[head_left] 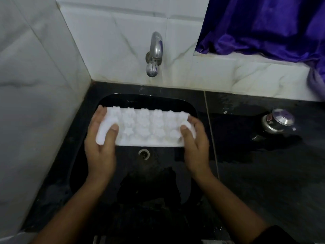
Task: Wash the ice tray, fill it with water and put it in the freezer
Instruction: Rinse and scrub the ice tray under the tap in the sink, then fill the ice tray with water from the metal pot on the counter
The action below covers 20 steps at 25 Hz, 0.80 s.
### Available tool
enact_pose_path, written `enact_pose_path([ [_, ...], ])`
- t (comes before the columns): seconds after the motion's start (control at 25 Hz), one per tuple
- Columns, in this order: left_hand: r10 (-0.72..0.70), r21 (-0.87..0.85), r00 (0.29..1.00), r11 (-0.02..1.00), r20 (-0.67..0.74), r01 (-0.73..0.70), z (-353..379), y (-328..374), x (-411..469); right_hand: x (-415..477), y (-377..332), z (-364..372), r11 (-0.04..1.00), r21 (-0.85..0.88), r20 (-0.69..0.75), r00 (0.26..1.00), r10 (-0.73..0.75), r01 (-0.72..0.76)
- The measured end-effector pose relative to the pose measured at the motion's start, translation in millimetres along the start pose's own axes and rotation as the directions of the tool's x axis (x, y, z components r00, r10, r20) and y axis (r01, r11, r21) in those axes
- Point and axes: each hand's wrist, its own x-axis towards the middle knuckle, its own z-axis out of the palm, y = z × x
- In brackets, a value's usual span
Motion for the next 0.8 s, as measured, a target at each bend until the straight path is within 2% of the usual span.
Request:
enact_pose_path([
  [0.04, -0.118, 0.094, 0.993, 0.989, 0.028, 0.115, 2, -11, -6, -3, 8, -1, 0.987, -0.073, 0.054, 0.988, 0.147, -0.143],
  [0.08, -0.318, 0.149, 0.946, 0.94, 0.053, 0.308, 4, -19, -12, -3, 14, -4, 0.916, -0.209, 0.145, 0.915, 0.375, -0.342],
  [0.12, -0.513, 0.211, 0.856, 0.846, 0.068, 0.49, 2, -29, -15, -3, 20, -13, 0.819, -0.337, 0.225, 0.806, 0.548, -0.463],
  [0.16, -0.621, 0.289, 0.778, 0.765, 0.096, 0.576, -1, -32, -17, -5, 23, -27, 0.779, -0.402, 0.291, 0.739, 0.607, -0.482],
  [0.2, -0.68, 0.348, 0.726, 0.708, 0.103, 0.614, -2, -29, -19, -7, 24, -42, 0.809, -0.425, 0.345, 0.754, 0.559, -0.406],
  [0.28, -0.71, 0.338, 0.699, 0.68, 0.085, 0.65, 7, -12, -28, -8, 20, -75, 0.898, -0.407, 0.416, 0.841, 0.346, -0.169],
  [0.36, -0.709, 0.299, 0.696, 0.692, 0.113, 0.657, 25, 20, -41, -2, 20, -102, 0.883, -0.466, 0.406, 0.9, 0.156, 0.058],
  [0.4, -0.71, 0.31, 0.692, 0.692, 0.129, 0.652, 39, 34, -51, 3, 21, -120, 0.865, -0.489, 0.386, 0.917, 0.097, 0.114],
  [0.48, -0.688, 0.315, 0.709, 0.714, 0.153, 0.625, 76, 55, -78, 18, 28, -165, 0.821, -0.55, 0.346, 0.936, 0.058, 0.153],
  [0.64, -0.631, 0.352, 0.757, 0.756, 0.168, 0.552, 171, 66, -147, 46, 43, -278, 0.72, -0.675, 0.303, 0.95, 0.07, 0.163],
  [0.72, -0.61, 0.334, 0.77, 0.777, 0.187, 0.534, 215, 61, -174, 60, 52, -327, 0.648, -0.756, 0.255, 0.954, 0.155, 0.096],
  [0.8, -0.571, 0.336, 0.784, 0.808, 0.244, 0.484, 252, 51, -196, 68, 63, -371, 0.639, -0.769, 0.203, 0.953, 0.225, 0.013],
])
